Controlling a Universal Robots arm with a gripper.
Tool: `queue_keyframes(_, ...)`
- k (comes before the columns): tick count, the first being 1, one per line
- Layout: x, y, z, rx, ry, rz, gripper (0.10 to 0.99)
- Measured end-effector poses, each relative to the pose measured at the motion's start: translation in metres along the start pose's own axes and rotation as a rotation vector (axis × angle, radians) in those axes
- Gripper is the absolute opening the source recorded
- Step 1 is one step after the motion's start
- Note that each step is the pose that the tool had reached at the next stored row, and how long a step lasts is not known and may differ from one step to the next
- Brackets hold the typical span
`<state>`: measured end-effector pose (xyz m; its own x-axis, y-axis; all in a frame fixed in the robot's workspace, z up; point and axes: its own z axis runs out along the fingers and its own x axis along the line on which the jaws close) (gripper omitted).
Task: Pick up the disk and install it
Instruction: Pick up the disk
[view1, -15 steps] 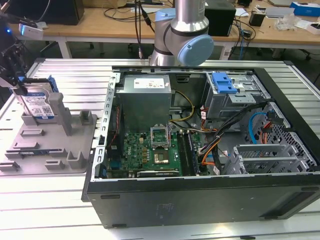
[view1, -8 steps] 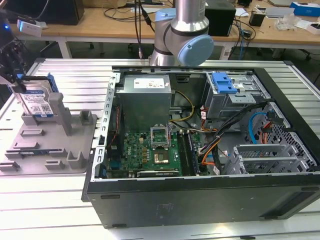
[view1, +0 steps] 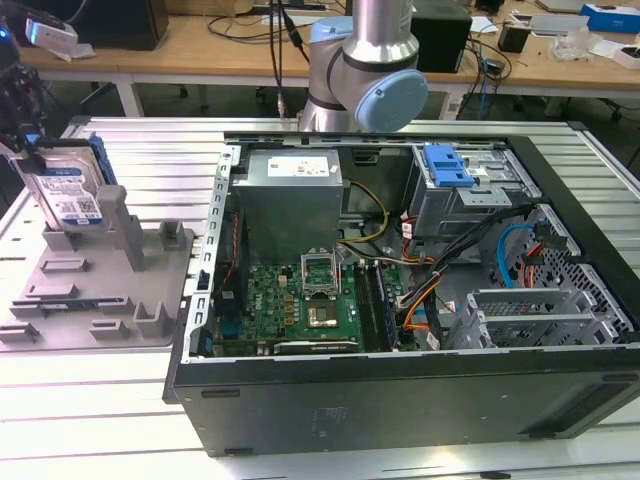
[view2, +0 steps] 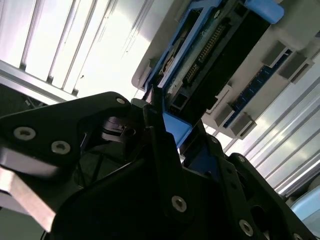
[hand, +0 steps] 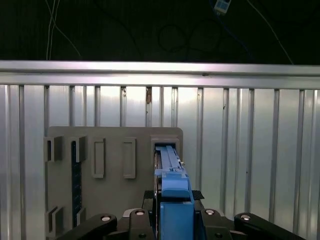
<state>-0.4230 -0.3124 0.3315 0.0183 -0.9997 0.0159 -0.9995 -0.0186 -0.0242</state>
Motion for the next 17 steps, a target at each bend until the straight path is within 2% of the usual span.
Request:
queue_keyframes(3,0.0001,-0.0002,-0.0069,0.001,0.0,0.0,0.365)
queue_keyframes(6,0.0003,-0.0005,-0.0202,0.003,0.0001,0.0,0.365)
queue_keyframes(10,0.0005,-0.0009,-0.0315,0.005,0.0001,0.0,0.365)
queue_keyframes(11,0.0006,-0.001,-0.038,0.005,0.0001,0.0,0.365)
queue_keyframes(17,0.0009,-0.0016,-0.0592,0.005,0.0001,0.0,0.365)
